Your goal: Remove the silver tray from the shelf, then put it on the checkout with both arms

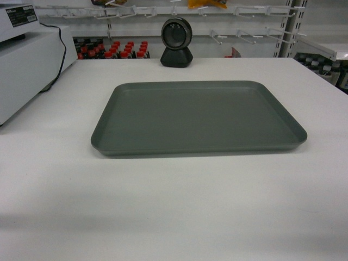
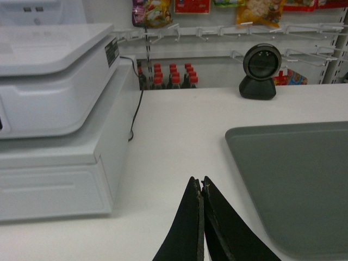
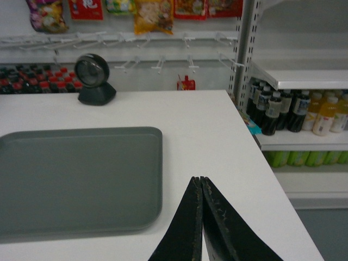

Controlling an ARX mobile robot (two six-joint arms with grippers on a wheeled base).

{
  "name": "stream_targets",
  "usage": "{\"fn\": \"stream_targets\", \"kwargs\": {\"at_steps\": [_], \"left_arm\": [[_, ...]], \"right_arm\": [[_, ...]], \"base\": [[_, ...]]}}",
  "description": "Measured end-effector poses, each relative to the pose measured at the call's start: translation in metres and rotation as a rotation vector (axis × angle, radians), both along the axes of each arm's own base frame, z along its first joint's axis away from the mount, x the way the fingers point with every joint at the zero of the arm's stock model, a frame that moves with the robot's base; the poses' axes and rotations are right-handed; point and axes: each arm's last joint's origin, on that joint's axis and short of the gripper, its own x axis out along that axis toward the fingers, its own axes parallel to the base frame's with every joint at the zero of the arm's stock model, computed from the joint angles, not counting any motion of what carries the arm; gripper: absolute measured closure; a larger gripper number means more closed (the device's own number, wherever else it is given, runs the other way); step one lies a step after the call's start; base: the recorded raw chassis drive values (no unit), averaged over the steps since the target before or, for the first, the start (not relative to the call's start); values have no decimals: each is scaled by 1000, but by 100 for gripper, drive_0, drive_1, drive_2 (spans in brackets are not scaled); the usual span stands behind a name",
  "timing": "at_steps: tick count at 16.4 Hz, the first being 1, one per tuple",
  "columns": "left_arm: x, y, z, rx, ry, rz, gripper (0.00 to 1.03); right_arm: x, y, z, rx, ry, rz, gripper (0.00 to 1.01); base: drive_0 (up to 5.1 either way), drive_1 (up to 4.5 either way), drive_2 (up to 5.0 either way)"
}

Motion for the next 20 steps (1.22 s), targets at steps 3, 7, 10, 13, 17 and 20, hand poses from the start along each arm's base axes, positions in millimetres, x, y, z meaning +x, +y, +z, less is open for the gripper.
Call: {"fn": "stream_targets", "kwargs": {"at_steps": [3,7,10,13,17,20], "left_arm": [[-24,13,-9,0,-6,6,102],[-48,12,-20,0,4,-2,102],[-61,12,-25,0,6,-2,102],[-72,12,-37,0,21,-2,102],[-82,12,-31,0,-12,-3,102],[-88,12,-30,0,-14,-3,102]], "right_arm": [[-30,-10,-11,1,-55,-7,100],[-47,-21,-29,-1,-41,12,100],[-57,-28,-37,-1,-40,-3,100],[-65,-28,-42,-1,-40,-1,100],[-72,-28,-51,-1,-48,-1,100],[-77,-28,-49,-1,-68,-1,100]], "base": [[0,0,0],[0,0,0],[0,0,0],[0,0,0],[0,0,0],[0,0,0]]}}
